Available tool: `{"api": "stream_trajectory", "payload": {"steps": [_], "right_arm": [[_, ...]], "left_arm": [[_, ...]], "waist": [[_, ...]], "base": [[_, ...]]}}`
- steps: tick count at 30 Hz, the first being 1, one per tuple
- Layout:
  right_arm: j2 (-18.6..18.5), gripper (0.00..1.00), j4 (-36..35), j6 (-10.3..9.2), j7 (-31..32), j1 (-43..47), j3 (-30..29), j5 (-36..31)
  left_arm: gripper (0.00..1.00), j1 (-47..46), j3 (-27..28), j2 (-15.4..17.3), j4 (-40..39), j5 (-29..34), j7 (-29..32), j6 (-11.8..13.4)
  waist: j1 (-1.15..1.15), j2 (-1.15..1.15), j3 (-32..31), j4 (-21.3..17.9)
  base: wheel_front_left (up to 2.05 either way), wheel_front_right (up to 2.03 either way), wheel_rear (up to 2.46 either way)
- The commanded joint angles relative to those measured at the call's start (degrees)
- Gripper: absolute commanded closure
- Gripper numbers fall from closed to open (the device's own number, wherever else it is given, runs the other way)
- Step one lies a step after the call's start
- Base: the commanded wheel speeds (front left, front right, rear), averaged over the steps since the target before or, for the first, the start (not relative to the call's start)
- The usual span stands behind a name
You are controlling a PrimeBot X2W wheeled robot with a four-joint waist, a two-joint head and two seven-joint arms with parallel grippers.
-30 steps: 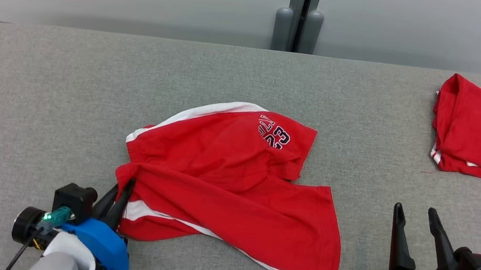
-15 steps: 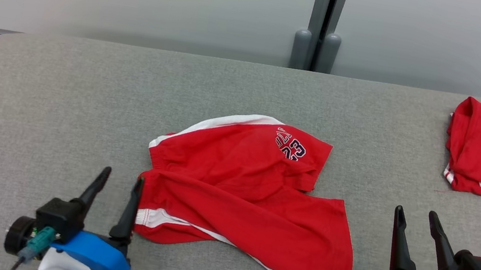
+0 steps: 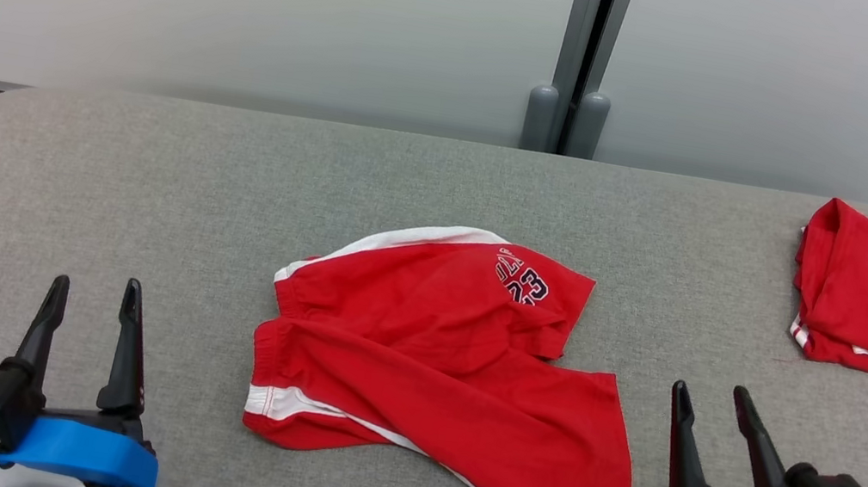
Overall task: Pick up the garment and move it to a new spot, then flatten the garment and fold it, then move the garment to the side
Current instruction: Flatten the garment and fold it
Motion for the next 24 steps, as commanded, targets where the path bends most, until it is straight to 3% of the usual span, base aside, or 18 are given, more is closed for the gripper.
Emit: {"api": "stream_trajectory", "payload": {"steps": [1,9,24], "right_arm": [[-0.07,0.00,-1.13,0.02,-0.30,1.47,0.86,0.61],[-0.08,0.00,-4.75,0.02,0.58,5.84,3.19,1.40],[-0.08,0.00,-7.72,0.02,2.36,7.38,2.39,0.29]], "left_arm": [[0.00,0.90,0.73,-0.59,-0.35,0.88,-0.25,-0.50],[0.00,2.70,2.24,-2.17,0.75,3.35,-0.25,-2.11],[0.00,3.12,4.10,-3.79,2.23,5.90,-0.26,-4.09]], "waist": [[0.00,0.00,-0.42,-0.11],[0.00,0.00,-1.22,-0.34],[0.00,0.00,-2.19,-0.67]], "base": [[0.00,0.00,0.00],[0.00,0.00,0.00],[0.00,0.00,0.00]]}}
